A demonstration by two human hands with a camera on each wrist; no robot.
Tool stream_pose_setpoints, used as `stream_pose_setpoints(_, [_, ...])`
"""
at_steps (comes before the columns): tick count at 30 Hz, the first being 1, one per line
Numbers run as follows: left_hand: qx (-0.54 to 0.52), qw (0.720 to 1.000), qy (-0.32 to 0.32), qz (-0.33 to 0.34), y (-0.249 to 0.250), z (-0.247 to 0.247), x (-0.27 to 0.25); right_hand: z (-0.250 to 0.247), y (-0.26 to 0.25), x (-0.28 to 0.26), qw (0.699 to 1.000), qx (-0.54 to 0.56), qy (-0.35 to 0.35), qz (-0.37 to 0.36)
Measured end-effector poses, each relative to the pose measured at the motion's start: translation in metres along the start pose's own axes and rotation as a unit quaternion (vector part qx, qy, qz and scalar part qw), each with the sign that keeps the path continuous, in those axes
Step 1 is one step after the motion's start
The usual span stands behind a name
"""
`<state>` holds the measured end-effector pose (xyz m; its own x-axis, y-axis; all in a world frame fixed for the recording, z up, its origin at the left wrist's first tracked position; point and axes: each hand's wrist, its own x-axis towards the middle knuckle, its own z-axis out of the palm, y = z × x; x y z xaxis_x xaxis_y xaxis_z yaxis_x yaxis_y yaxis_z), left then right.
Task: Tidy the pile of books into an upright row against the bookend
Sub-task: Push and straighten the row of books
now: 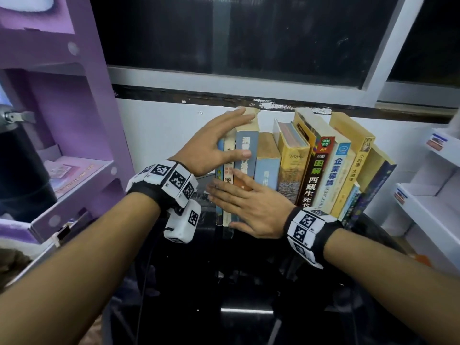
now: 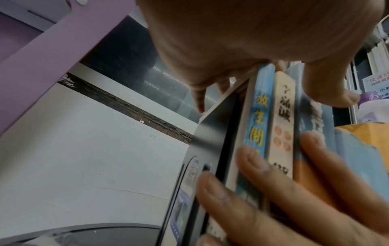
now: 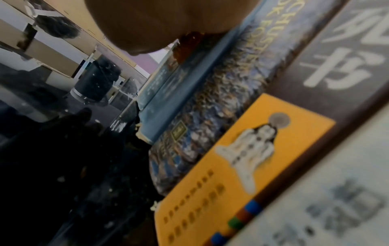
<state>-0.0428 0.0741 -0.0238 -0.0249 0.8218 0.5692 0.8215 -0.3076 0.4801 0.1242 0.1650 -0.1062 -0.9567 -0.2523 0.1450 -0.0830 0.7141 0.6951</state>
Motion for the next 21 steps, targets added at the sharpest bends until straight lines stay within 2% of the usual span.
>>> stream_pose_setpoints(9, [0.015, 1.0, -0.01, 0.016, -0.0052, 0.0012, 0.0027, 0.0058, 0.0028, 0.0011, 1.0, -0.019, 0.013, -0.001])
stream_pose_setpoints(21, [0.049, 0.998, -0.002, 0.045, -0.0072, -0.0024, 0.0029, 0.0042, 0.0047, 0.0061, 0.999, -0.033, -0.005, 0.0])
